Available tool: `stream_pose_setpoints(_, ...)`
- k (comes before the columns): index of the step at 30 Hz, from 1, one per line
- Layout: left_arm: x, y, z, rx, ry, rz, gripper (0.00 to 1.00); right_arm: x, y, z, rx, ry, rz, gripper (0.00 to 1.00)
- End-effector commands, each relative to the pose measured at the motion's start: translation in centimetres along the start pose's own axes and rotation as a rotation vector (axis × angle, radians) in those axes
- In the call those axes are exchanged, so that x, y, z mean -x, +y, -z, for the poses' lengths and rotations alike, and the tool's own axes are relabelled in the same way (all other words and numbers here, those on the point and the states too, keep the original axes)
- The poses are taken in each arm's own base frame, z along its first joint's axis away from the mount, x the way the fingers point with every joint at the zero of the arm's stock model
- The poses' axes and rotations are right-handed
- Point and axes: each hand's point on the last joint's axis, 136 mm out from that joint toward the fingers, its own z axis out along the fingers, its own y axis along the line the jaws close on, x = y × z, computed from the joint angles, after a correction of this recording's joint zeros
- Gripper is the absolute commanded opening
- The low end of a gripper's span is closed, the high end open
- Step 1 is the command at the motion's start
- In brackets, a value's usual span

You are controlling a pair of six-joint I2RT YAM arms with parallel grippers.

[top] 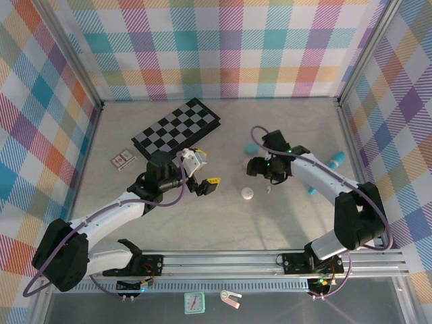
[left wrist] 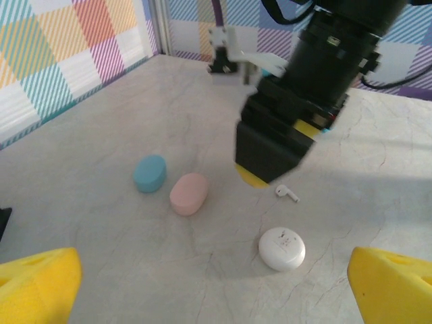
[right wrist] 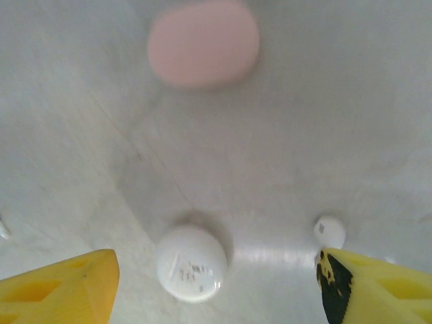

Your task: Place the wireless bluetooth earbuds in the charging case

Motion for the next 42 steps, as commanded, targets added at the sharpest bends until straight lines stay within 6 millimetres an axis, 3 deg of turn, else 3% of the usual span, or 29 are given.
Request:
stream_pose_setpoints(1, 0.2, 0.3, 0.6, 0.019, -0.025, 0.002, 1.00, -2.6, -0.6, -0.7, -0.123, 0.081, -0.043, 0.78)
stream_pose_setpoints(9, 0.0, -0.1, 0.9, 0.002, -0.014, -0.001, 1.00, -4.3, 0.5, -4.0, -0.271, 0.133, -0.104, 0.74)
stream_pose_setpoints(25, -0.2, -0.3, 1.1, -0.001, -0.004, 0.004, 1.00, -4.9, 1.6, -6.8, -0.231, 0.181, -0.177, 0.63)
stream_pose_setpoints(35, 0.0, -0.3, 0.9, -0.011, -0.005, 0.005, 1.00, -5.8, 1.3, -7.2, -0.226, 0.205, -0.191, 0.48)
stream_pose_setpoints(42, 0.3, 0.1, 0.9, 0.011, -0.026, 0.011, 1.00, -4.3, 2.4, -5.2, -0.162, 0.151, -0.201, 0.48)
